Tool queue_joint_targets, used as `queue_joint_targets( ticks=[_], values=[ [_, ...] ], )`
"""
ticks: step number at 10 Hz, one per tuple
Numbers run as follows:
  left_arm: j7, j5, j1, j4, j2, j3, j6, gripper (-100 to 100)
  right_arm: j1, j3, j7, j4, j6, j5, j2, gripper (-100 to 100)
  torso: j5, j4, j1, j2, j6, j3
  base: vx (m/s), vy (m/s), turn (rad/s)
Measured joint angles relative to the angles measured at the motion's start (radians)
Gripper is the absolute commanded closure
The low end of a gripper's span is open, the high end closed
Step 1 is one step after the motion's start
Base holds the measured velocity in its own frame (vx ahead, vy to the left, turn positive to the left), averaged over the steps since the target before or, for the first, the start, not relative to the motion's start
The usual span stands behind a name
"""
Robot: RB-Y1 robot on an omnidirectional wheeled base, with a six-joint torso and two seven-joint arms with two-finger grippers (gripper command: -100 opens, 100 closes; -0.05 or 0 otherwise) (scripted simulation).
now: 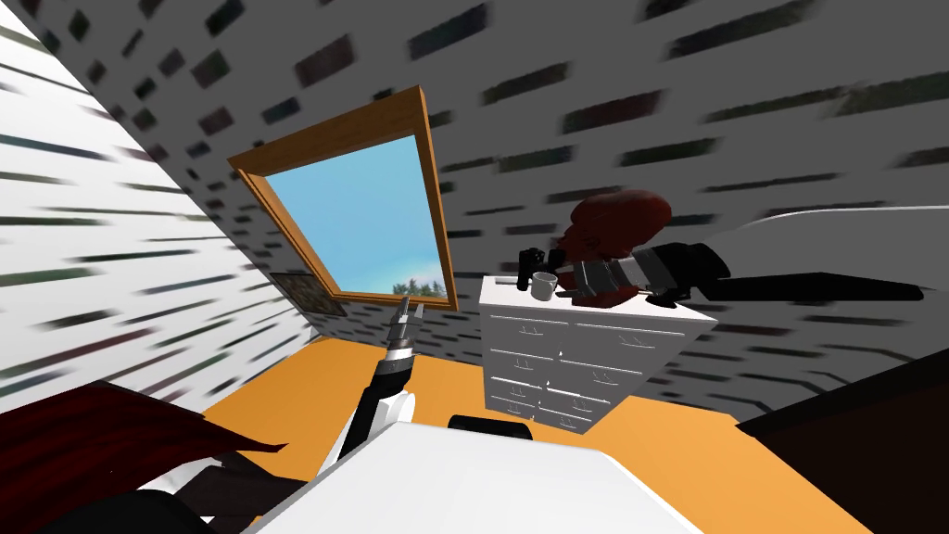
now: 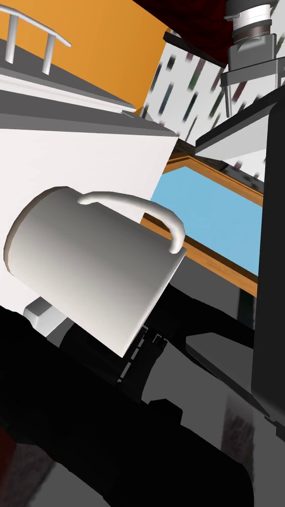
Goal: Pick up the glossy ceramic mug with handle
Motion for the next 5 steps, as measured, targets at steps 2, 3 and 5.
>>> queue_joint_targets(
  ticks=[2,3,5],
  values=[
    [0.0,0.0,0.0,0.0,0.0,0.0,0.0,0,0.004,-0.003,-0.018,0.005,-0.009,0.009,-0.046,-100,0.0,0.0,0.0,0.0,0.0,0.0,0.031,0.027,-0.001],
    [0.0,0.0,0.0,0.0,0.0,0.0,0.0,0,0.004,-0.004,-0.021,0.005,-0.01,0.01,-0.048,0,-0.001,0.0,-0.001,0.001,0.0,0.001,0.0,0.0,0.0],
    [0.0,0.0,0.0,0.0,0.0,0.0,0.0,0,-0.024,0.024,-0.034,0.008,-0.005,0.023,-0.041,-100,-0.001,0.001,-0.004,0.003,0.001,0.002,-0.009,-0.016,-0.028]
  ],
)
